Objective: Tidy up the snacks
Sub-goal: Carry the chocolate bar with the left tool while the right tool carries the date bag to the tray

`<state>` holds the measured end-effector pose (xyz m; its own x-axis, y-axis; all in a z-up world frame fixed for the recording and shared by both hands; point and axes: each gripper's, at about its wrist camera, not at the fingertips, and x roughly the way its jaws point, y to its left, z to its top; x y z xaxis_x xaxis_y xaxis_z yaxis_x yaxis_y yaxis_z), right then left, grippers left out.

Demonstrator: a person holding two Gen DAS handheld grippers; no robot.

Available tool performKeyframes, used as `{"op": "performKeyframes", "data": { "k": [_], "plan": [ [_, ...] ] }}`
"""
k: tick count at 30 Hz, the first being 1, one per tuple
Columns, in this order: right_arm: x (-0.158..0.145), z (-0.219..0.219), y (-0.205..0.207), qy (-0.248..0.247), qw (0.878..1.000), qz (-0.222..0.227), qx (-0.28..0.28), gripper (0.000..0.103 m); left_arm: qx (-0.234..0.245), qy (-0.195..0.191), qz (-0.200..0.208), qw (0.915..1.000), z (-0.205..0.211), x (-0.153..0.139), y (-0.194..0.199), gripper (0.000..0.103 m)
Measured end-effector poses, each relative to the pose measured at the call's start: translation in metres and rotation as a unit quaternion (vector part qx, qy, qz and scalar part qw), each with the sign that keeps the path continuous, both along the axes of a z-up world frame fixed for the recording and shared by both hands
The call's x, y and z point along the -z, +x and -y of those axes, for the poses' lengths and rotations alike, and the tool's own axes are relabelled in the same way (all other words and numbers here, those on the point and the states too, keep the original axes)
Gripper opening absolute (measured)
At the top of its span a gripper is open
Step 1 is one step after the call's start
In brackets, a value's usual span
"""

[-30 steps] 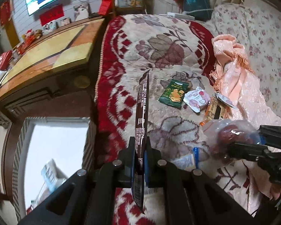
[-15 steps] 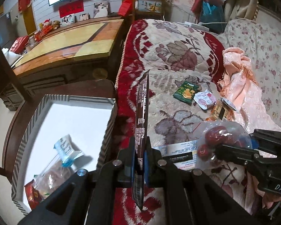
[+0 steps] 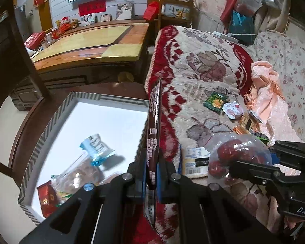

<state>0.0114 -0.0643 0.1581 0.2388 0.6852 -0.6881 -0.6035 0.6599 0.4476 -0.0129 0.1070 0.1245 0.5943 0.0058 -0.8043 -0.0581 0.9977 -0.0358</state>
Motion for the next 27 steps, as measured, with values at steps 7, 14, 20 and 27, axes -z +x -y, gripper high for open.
{"op": "performKeyframes", "data": {
  "k": [7,14,20,27],
  "plan": [
    [-0.01,-0.03,-0.004,-0.005,0.999,0.011,-0.031,0.022,-0.022,-0.001,0.003,0.9997,-0.023,-0.003,-0.01,0.009],
    [-0.015,-0.061,-0.009,-0.01,0.998,0.015,-0.064,0.022,-0.044,-0.001,0.004,0.999,-0.044,-0.003,-0.019,0.009],
    [-0.018,-0.087,-0.014,-0.013,0.996,0.019,-0.089,0.022,-0.065,0.0,0.006,0.9978,-0.066,-0.003,-0.028,0.009],
    [-0.015,-0.113,-0.012,-0.019,0.994,0.017,-0.109,0.022,-0.098,-0.003,-0.001,0.9952,-0.096,0.003,-0.034,0.009]
  ]
}}
